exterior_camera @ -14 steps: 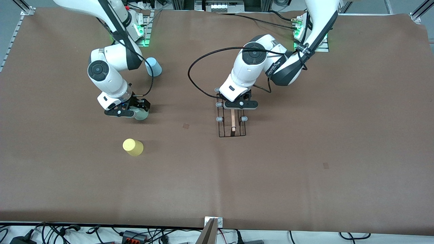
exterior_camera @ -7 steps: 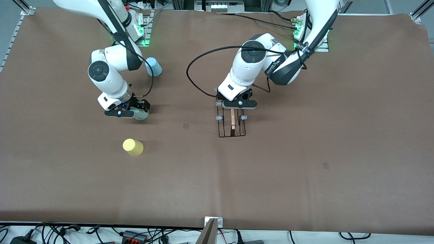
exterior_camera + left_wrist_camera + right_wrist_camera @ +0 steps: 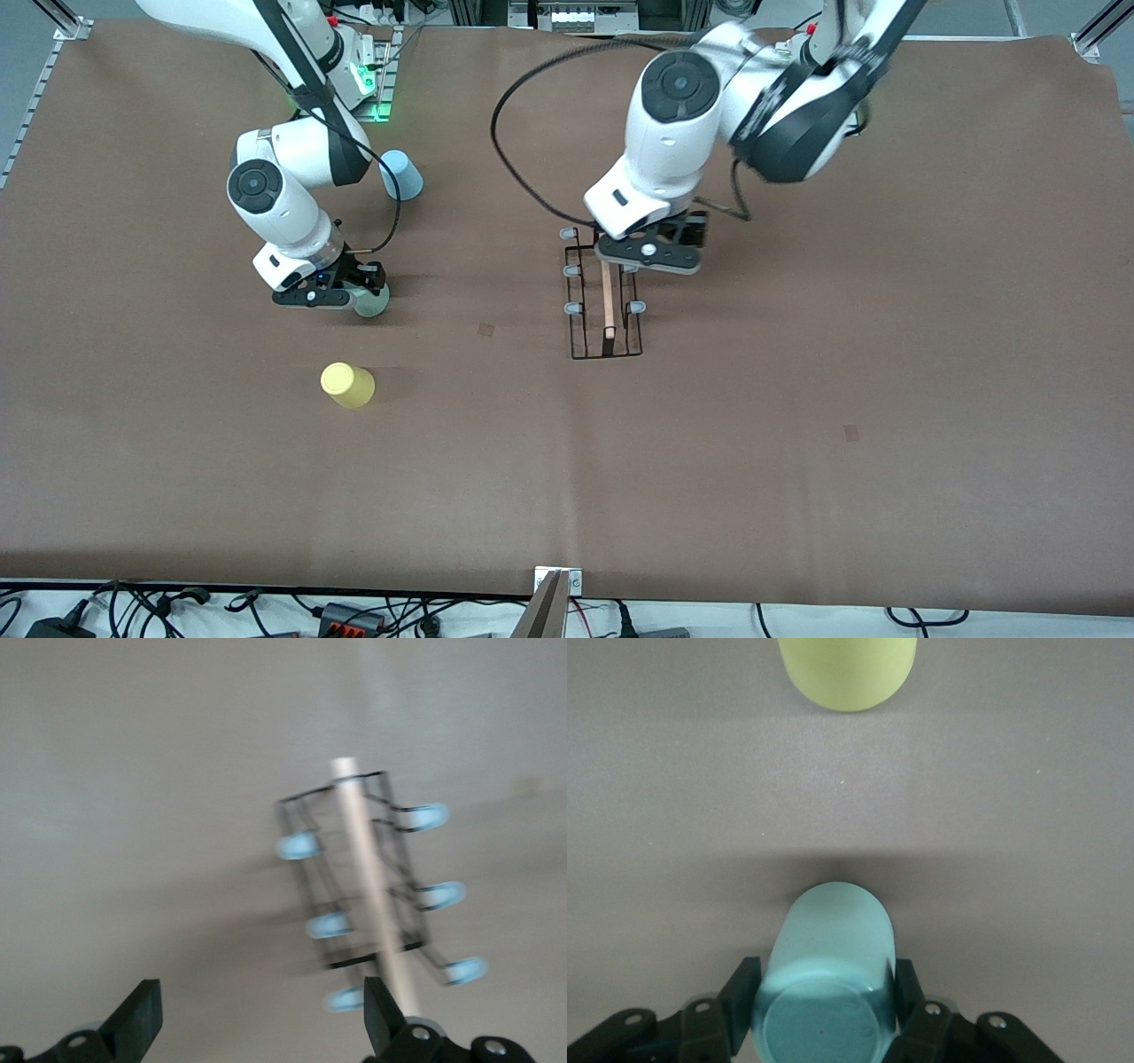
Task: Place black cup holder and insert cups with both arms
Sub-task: 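Open the left gripper and lift it off the rack, then carry the teal cup with the right gripper onto a rack peg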
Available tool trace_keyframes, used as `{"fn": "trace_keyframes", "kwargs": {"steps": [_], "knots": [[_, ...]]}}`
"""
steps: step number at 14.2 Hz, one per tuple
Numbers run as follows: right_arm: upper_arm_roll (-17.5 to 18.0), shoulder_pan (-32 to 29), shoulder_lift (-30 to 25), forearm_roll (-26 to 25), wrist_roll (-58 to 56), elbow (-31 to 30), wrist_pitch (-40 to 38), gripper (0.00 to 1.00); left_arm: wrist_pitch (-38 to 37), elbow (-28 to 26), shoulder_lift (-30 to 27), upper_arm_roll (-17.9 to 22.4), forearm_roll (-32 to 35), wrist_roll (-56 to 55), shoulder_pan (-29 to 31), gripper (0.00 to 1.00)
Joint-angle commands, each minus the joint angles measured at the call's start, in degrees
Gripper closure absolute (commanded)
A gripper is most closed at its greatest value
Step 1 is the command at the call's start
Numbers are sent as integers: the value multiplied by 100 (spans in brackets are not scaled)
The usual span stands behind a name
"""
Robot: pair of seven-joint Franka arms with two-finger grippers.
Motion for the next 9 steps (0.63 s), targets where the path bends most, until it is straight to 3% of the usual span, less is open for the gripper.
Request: {"fn": "trace_keyframes", "kwargs": {"steps": [1, 3, 5, 7, 9], "knots": [[22, -63, -817, -49, -66, 5, -921, 89, -939, 553, 67, 23, 525, 1034, 114, 0], [135, -63, -1301, -49, 284, 57, -1423, 89, -1458, 660, 50, 15, 676, 1676, 342, 0], [573, -64, -1540, -5, 1089, 294, -1941, 89, -1907, 686, -46, -20, 667, 2021, 589, 0], [1144, -28, -1453, 12, 2327, 854, -2495, 89, -2364, 686, -371, -46, 484, 2048, 991, 0], [1636, 85, -1156, 30, 3514, 1513, -2813, 89, -2384, 686, -504, -12, -233, 2092, 1641, 0]]}}
